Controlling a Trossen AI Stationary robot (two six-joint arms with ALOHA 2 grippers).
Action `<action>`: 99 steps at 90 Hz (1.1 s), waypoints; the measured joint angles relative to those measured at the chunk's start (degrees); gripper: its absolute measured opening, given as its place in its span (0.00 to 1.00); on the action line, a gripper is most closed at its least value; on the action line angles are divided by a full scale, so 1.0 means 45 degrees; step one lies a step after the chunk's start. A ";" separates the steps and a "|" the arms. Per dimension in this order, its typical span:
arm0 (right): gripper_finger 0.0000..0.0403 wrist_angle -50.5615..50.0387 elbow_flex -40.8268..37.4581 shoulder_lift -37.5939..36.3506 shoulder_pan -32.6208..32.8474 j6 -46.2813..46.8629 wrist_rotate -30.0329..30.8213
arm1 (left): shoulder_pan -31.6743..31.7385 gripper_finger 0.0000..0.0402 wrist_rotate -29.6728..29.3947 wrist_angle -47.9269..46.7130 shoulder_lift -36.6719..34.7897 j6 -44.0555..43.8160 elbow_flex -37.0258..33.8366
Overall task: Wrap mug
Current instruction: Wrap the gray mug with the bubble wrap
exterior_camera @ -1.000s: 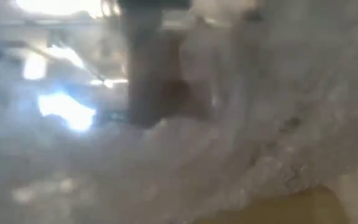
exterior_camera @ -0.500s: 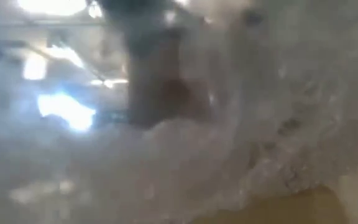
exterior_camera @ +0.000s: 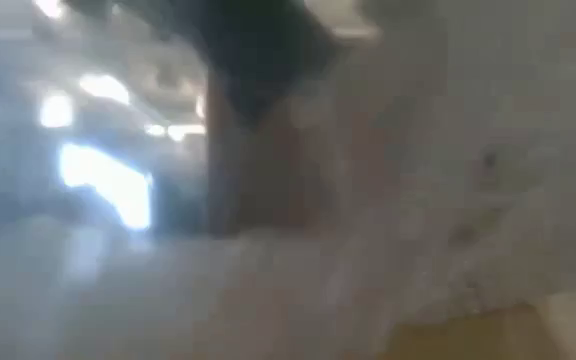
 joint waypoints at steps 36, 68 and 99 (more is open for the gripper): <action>0.00 -0.0208 -0.0129 0.1329 -0.0443 -0.0146 0.0264 | 0.0006 0.00 -0.0029 0.0010 -0.0015 -0.0070 -0.0017; 0.00 -0.0688 0.0441 0.1948 -0.0498 -0.0457 -0.0498 | 0.0000 0.00 -0.0010 0.0015 -0.0017 -0.0059 -0.0017; 0.00 -0.0880 0.0698 -0.0510 -0.0325 -0.0297 -0.0425 | 0.0000 0.00 -0.0005 -0.0015 -0.0024 0.0013 -0.0022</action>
